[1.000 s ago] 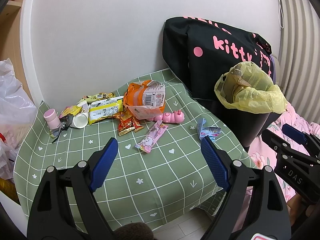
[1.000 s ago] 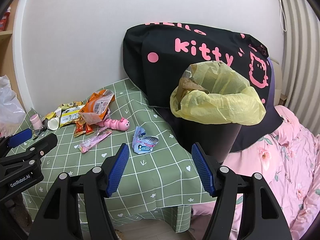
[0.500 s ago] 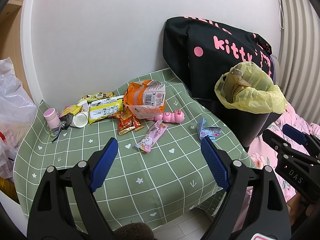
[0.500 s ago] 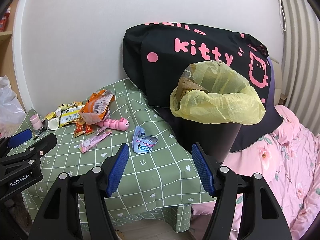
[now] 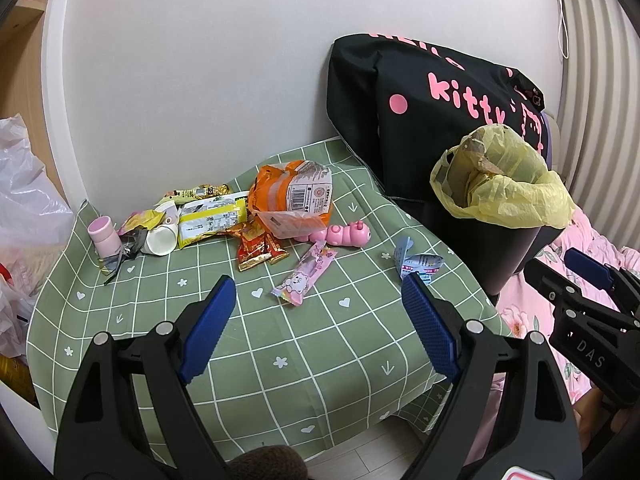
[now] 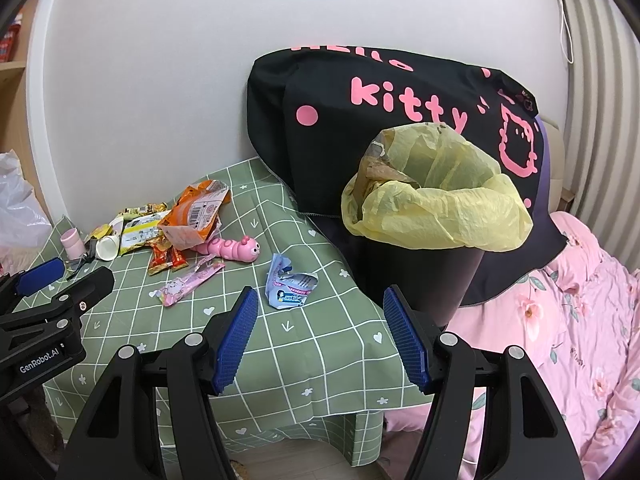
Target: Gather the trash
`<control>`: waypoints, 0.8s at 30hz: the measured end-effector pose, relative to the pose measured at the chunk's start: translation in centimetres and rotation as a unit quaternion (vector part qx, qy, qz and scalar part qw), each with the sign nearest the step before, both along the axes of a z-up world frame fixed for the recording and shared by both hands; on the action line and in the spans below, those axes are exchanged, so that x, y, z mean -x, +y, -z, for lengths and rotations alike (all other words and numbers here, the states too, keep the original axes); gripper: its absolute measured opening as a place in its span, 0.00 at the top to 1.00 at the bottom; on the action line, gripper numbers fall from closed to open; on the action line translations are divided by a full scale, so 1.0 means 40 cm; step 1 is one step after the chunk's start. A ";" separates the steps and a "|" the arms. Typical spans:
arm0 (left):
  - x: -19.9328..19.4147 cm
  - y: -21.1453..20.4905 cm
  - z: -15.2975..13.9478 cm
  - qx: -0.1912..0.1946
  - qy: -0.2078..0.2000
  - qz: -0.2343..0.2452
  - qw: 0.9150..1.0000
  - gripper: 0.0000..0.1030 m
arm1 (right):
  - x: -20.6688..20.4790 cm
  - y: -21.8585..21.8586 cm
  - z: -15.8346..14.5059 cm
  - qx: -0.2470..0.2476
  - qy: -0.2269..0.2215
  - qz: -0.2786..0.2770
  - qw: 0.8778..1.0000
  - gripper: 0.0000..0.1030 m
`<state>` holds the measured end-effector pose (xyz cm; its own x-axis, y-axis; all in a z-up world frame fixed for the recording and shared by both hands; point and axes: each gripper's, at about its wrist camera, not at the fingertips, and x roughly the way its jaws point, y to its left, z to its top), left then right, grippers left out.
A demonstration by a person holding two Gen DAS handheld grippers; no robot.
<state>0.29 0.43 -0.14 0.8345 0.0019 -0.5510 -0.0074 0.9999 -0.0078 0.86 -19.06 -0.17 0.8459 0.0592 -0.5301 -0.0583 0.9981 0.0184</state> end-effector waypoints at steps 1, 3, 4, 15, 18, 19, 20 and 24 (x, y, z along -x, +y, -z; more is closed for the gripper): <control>0.000 0.000 -0.002 0.000 0.001 0.000 1.000 0.22 | 0.000 -0.001 -0.001 0.000 0.000 0.000 1.000 0.40; -0.001 -0.001 -0.004 0.001 0.002 -0.001 1.000 0.22 | -0.001 -0.001 0.000 0.000 0.000 0.000 1.000 0.40; -0.002 -0.001 -0.004 0.002 0.002 -0.001 1.000 0.22 | -0.001 -0.001 0.000 0.000 0.000 0.000 1.000 0.40; -0.003 0.005 -0.003 0.005 0.002 -0.002 1.000 0.22 | -0.002 -0.001 -0.001 0.000 0.001 -0.001 1.000 0.40; -0.002 0.005 -0.003 0.005 0.001 -0.002 1.000 0.22 | -0.003 -0.001 -0.002 -0.001 0.001 -0.001 1.000 0.40; -0.002 0.006 -0.002 0.005 0.001 -0.002 1.000 0.22 | -0.003 -0.002 -0.003 -0.001 0.001 -0.001 1.000 0.40; -0.003 0.005 -0.003 0.006 0.001 -0.002 1.000 0.22 | -0.004 -0.001 -0.003 0.000 0.001 -0.001 1.000 0.40; -0.003 0.006 -0.003 0.006 0.001 -0.002 1.000 0.22 | -0.004 -0.001 -0.002 0.000 0.001 -0.001 1.000 0.40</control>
<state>0.41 0.66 -0.02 0.8334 -0.0011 -0.5526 -0.0114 0.9998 -0.0191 1.03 -19.08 -0.08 0.8443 0.0609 -0.5324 -0.0602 0.9980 0.0188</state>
